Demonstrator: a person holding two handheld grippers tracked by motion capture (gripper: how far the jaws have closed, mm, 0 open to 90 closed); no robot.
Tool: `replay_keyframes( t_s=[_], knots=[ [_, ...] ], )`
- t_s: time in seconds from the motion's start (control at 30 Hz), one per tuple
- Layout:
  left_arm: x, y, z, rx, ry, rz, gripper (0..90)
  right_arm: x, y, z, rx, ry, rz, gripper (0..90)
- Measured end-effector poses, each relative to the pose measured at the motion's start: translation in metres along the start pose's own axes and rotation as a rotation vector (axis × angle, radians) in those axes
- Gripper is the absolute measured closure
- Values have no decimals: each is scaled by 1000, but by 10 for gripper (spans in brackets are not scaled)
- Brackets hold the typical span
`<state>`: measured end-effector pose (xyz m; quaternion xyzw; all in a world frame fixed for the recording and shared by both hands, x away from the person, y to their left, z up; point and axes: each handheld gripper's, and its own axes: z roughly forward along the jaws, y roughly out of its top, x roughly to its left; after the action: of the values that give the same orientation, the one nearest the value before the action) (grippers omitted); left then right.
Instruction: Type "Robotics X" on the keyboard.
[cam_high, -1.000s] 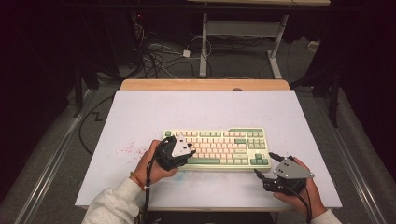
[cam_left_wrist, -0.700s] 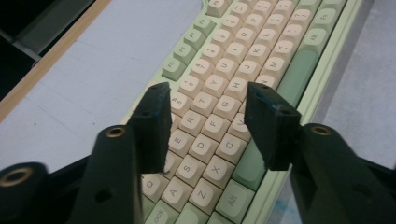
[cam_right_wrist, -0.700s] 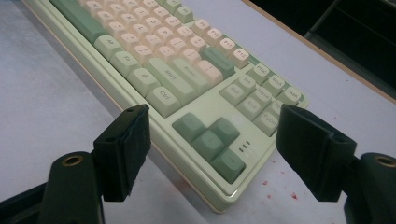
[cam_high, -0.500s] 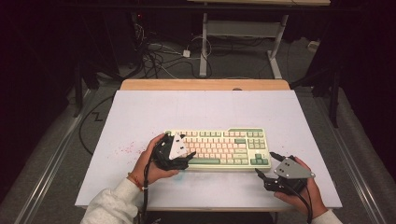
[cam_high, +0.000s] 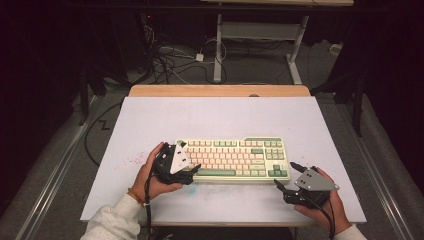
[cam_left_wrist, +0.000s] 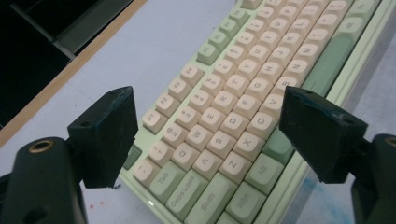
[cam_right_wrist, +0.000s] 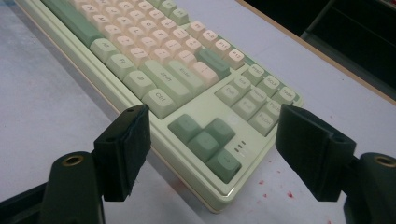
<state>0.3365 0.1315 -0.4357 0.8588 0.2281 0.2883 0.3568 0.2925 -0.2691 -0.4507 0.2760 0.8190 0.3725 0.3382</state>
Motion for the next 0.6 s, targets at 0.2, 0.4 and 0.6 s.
replay_keyframes(
  t_s=[0.2, 0.4, 0.6],
  knots=[
    [0, -12, -5, 14, 22, -1, 187, 1, 0, 1, 8, 5, 4, 276],
    [-1, -21, -11, 6, 32, -45, 212, 0, 1, 0, 10, 10, 12, 286],
    [-1, -28, -16, 12, 36, -50, 210, 0, 2, 0, 1, 22, 16, 290]
  ],
)
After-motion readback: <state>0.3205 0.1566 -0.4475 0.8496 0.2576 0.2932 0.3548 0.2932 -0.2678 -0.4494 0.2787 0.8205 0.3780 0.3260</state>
